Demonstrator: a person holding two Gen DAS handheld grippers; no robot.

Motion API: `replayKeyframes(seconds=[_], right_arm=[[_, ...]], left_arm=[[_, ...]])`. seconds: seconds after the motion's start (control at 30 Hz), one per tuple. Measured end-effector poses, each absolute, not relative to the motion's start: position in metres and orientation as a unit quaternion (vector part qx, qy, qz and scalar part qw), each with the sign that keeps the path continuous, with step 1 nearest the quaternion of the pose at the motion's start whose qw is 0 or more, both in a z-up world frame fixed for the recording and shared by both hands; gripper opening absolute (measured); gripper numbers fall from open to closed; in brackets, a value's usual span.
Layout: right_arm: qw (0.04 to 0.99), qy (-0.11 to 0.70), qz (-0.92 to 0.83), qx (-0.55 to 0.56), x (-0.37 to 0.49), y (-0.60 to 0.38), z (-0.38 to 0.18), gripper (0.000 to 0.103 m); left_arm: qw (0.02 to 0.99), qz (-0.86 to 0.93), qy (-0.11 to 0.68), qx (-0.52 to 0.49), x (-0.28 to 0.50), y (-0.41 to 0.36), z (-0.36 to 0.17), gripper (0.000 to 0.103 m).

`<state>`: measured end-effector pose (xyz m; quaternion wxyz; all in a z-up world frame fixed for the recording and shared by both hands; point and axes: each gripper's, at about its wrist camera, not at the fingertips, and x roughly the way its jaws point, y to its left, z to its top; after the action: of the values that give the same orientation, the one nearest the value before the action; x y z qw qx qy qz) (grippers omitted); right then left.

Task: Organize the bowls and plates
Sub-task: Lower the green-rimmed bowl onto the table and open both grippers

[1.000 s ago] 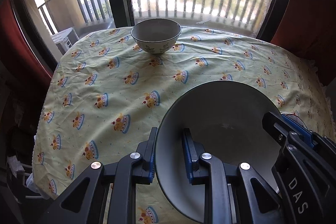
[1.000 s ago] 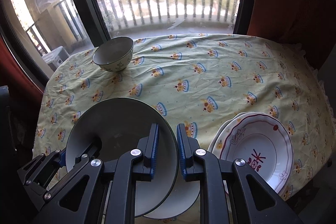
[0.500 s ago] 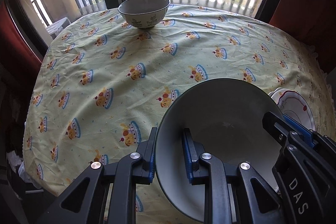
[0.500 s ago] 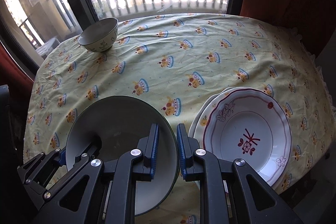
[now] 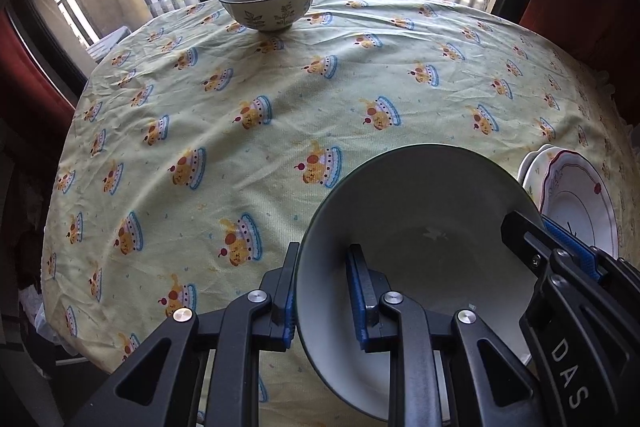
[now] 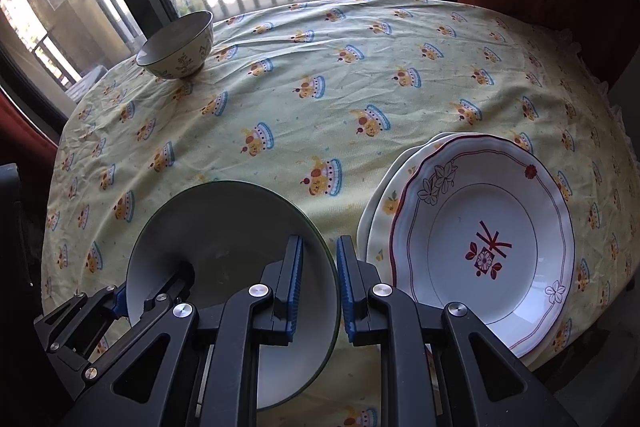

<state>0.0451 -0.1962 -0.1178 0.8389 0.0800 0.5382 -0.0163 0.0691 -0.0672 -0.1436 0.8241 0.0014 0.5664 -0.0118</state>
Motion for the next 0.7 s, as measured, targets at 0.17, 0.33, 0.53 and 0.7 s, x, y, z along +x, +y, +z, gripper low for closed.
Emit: replayKeyframes(seconds=[0.17, 0.33, 0.53, 0.7], right_arm=[[0.842, 0.534, -0.017, 0.075, 0.047, -0.195, -0.118, 0.021], [0.836, 0.543, -0.023, 0.068, 0.05, -0.191, -0.119, 0.023], [0.846, 0.527, -0.002, 0.079, 0.044, -0.188, -0.108, 0.059], [0.852, 0.516, 0.015, 0.082, 0.043, -0.184, -0.096, 0.069]], left_arm=[[0.823, -0.01, 0.568, 0.005, 0.072, -0.068, -0.145, 0.022], [0.822, -0.012, 0.569, -0.004, 0.069, -0.065, -0.141, 0.04], [0.835, -0.006, 0.55, -0.006, 0.063, -0.061, -0.129, 0.071], [0.849, 0.0, 0.528, -0.004, 0.06, -0.055, -0.114, 0.08]])
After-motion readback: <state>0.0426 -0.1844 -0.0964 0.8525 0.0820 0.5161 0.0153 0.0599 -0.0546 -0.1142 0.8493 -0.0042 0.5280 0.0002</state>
